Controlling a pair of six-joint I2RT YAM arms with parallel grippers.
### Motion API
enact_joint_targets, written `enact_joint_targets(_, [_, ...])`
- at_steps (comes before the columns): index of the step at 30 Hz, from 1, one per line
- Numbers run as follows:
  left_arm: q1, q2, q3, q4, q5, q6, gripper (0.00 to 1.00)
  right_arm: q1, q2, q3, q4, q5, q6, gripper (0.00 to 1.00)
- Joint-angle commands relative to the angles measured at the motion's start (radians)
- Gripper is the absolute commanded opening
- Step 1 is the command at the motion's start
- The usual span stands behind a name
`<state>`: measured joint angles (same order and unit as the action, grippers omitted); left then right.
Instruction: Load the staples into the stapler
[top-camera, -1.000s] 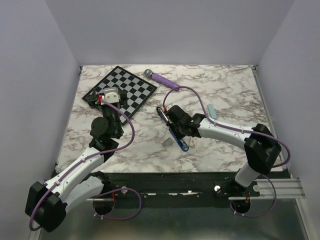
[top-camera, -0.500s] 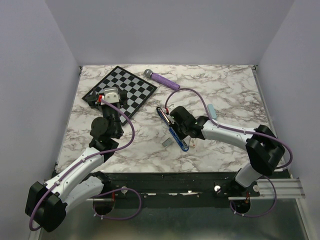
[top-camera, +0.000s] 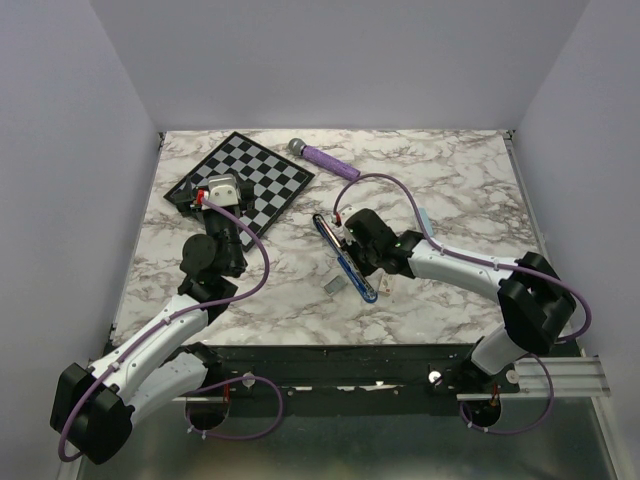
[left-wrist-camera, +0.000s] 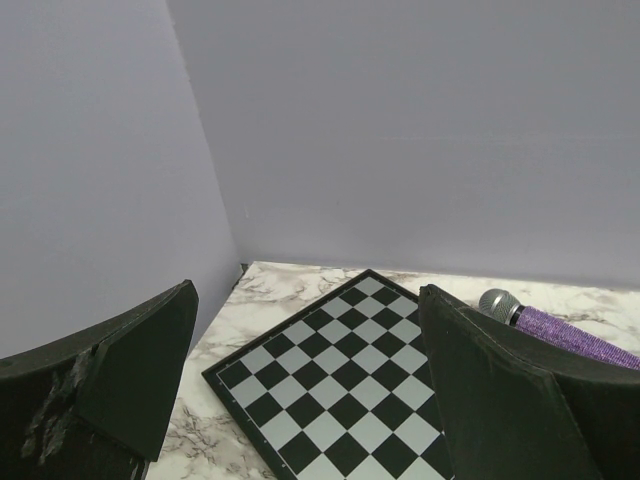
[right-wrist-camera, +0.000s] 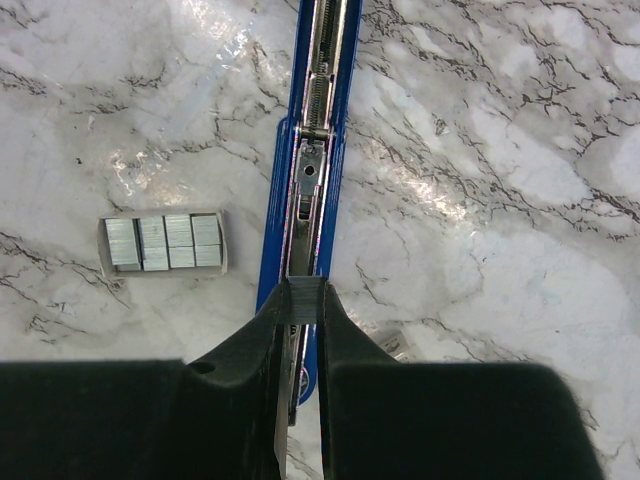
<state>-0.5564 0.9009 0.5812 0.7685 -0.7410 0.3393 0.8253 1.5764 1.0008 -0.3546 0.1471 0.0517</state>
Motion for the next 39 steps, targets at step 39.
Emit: enact_joint_targets(39, [0.006, -0.007, -0.007, 0.014, 0.025, -0.005, 0.99, -0.018, 0.07, 0.001, -0.007, -0.076, 0.02, 0.12])
